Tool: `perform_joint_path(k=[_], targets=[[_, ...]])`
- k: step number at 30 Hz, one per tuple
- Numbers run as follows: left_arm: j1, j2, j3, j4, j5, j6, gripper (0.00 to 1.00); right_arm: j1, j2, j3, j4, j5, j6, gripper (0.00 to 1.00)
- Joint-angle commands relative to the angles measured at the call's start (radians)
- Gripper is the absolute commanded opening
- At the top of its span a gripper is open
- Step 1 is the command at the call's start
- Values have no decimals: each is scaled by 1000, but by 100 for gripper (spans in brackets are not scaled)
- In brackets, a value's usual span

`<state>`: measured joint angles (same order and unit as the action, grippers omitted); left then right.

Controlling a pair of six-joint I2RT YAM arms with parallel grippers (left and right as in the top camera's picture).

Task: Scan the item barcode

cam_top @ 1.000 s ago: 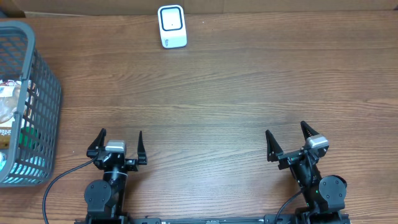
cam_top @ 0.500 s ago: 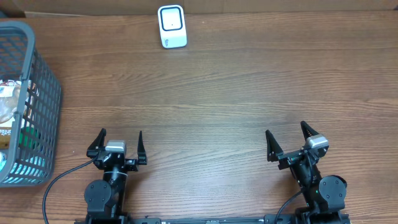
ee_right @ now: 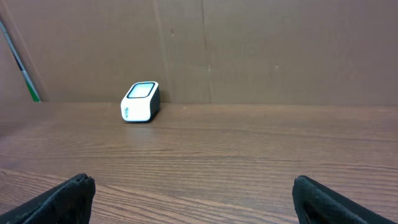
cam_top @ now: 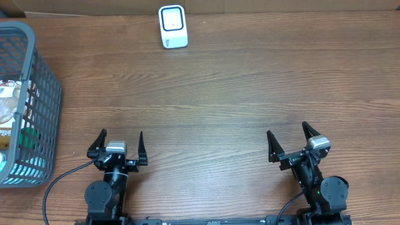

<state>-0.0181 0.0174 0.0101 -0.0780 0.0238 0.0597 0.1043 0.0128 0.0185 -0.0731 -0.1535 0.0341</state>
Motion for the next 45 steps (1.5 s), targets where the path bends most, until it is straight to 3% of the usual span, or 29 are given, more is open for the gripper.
perform_joint_path(k=[1, 45], targets=[[6, -11, -5, 0, -13, 20, 99, -5, -10, -11, 4, -5, 8, 100], [6, -11, -5, 1, -28, 39, 100, -5, -10, -11, 4, -5, 8, 100]])
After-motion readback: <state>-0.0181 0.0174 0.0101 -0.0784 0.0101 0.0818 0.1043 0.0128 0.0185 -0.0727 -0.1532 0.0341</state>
